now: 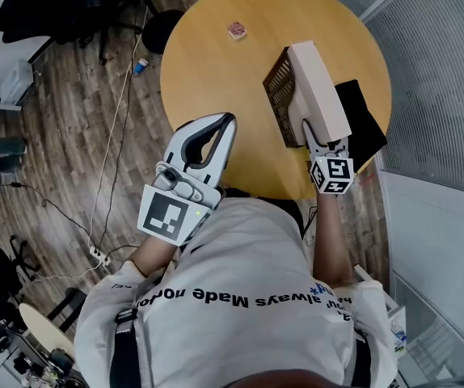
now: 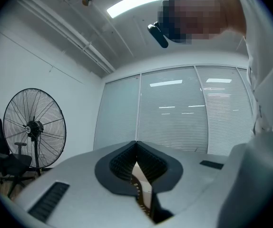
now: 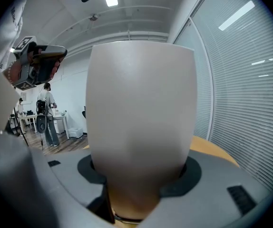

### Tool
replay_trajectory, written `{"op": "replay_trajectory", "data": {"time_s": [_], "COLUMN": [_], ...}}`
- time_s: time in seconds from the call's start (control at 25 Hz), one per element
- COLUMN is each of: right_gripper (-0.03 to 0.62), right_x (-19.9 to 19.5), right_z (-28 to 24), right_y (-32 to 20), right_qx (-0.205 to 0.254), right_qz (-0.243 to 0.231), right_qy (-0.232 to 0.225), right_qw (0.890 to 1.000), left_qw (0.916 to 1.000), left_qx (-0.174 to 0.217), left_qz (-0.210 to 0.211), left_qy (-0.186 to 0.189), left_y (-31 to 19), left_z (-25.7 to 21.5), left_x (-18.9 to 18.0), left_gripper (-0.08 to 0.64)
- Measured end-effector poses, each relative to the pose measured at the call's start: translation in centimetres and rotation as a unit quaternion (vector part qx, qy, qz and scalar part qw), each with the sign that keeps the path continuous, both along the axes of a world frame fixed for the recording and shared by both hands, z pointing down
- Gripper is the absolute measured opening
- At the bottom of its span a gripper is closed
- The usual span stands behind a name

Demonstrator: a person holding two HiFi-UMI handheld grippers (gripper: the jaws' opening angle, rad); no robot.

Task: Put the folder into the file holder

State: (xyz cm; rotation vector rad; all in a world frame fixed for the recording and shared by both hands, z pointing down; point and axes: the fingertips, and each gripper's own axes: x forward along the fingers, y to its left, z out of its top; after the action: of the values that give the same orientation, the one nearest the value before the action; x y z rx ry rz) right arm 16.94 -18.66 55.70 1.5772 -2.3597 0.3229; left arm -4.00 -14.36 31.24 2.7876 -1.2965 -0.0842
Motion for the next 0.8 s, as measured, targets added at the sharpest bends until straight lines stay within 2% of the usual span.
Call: {"op": "replay_trajectory", "data": {"time_s": [0.12,0.36,0.8], "right_gripper": [0.282,0.282,0.282], "right_x": [-0.1,-0.1,-0.3], "right_z": [0.2,0.8,1.3], "right_y": [0.2,0.3,0.3], "right_qx": [-0.004,-0.009,-0.019], "right_qz": [-0.001,-0.003,-0.006], "right_qy": [0.001,0.002,0.007], "right_qw": [1.0,1.0,1.0], "left_qw": [1.0,1.0,1.0], "left_qx": [-0.001,0.0,0.001], "left_qz": [-0.001,0.003,0.006], "left_qy": [0.009,-0.007,-0.006], "left_y": [0.0,0.1,0.1], "left_z": [-0.3,0.2,-0.1], "left_x": [0.1,0.2,0.3], "left_gripper": [0.025,0.025,0.025]}}
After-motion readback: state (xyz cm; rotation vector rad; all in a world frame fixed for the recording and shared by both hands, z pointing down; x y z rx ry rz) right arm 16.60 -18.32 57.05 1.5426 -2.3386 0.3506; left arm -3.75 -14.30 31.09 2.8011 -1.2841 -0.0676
